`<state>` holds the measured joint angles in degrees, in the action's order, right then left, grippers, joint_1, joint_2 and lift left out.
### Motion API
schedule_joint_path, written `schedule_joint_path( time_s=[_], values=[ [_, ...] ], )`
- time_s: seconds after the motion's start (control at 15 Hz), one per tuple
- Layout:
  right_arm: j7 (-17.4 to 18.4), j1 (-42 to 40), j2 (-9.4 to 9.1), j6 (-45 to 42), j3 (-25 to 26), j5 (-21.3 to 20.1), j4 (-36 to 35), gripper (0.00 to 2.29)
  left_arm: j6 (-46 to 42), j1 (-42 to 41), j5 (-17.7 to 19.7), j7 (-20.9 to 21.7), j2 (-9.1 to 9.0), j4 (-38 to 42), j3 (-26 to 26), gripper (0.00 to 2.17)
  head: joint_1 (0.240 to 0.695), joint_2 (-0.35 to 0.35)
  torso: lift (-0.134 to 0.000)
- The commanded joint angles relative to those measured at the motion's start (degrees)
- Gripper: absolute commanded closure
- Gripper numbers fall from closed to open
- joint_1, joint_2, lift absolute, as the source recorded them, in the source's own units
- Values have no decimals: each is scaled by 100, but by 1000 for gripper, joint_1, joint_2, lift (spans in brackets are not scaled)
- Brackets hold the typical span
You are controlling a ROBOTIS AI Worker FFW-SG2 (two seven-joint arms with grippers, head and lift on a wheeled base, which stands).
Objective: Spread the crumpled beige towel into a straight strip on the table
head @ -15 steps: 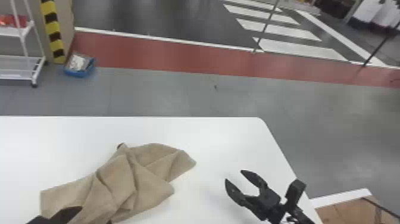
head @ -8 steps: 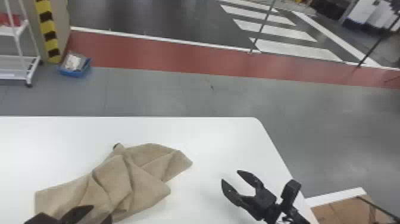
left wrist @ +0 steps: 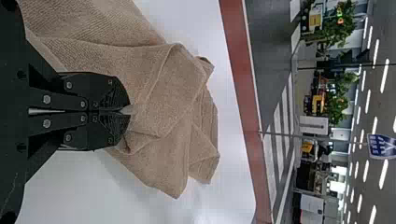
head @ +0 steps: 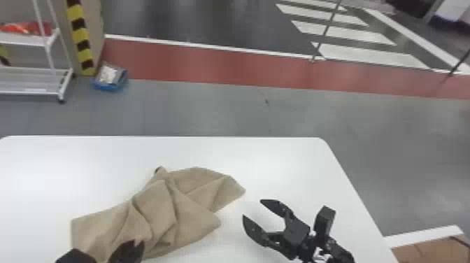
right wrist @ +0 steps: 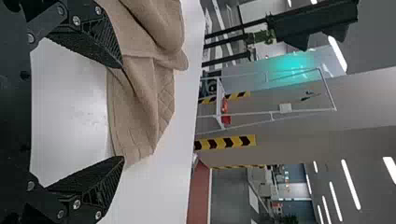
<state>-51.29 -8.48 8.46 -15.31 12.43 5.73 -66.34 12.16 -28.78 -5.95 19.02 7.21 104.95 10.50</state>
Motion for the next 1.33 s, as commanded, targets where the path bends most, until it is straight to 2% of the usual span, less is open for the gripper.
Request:
schedule_joint_path(
  time_s=[0.0, 0.13, 0.27, 0.47, 0.53, 0.67, 0.87, 1.07, 1.13, 1.27],
  values=[
    [48, 101, -28, -2, -452, -336, -1, 218, -6, -136, -11, -21, 0, 158, -65, 1700, 695, -225, 0],
    [154, 251, -46, 15, -760, -740, 69, 259, -6, -189, -11, -21, 0, 210, -74, 1700, 695, -158, 0],
    [163, 462, -55, 138, -944, -1030, 262, 286, -6, -207, -20, -21, 0, 237, -65, 1700, 695, -125, 0],
    [163, 752, -63, 279, -1225, -1215, 623, 289, -6, -242, -20, -21, 0, 298, -65, 1700, 695, -80, 0],
    [163, 796, -63, 261, -1269, -1241, 710, 400, -6, -259, -29, -21, 9, 307, -65, 1700, 695, -72, 0],
    [163, 831, -55, 261, -1340, -1232, 790, 620, -6, -259, -20, -21, 18, 307, -74, 1700, 695, -60, 0],
    [128, 848, -55, 261, -1340, -1145, 798, 1457, -6, -259, -29, -13, 18, 325, -74, 1700, 695, -46, 0],
    [48, 796, -55, 68, -1155, -890, 737, 1507, -42, -295, -20, -21, 18, 386, -162, 1700, 695, -44, 0],
    [31, 708, -55, 50, -1006, -687, 561, 1507, -112, -339, -20, -30, 9, 448, -232, 1700, 695, -43, 0],
    [-31, 497, -55, 226, -593, -652, 34, 1507, -182, -391, 24, -39, 0, 588, -461, 1700, 695, -50, 0]
  ],
)
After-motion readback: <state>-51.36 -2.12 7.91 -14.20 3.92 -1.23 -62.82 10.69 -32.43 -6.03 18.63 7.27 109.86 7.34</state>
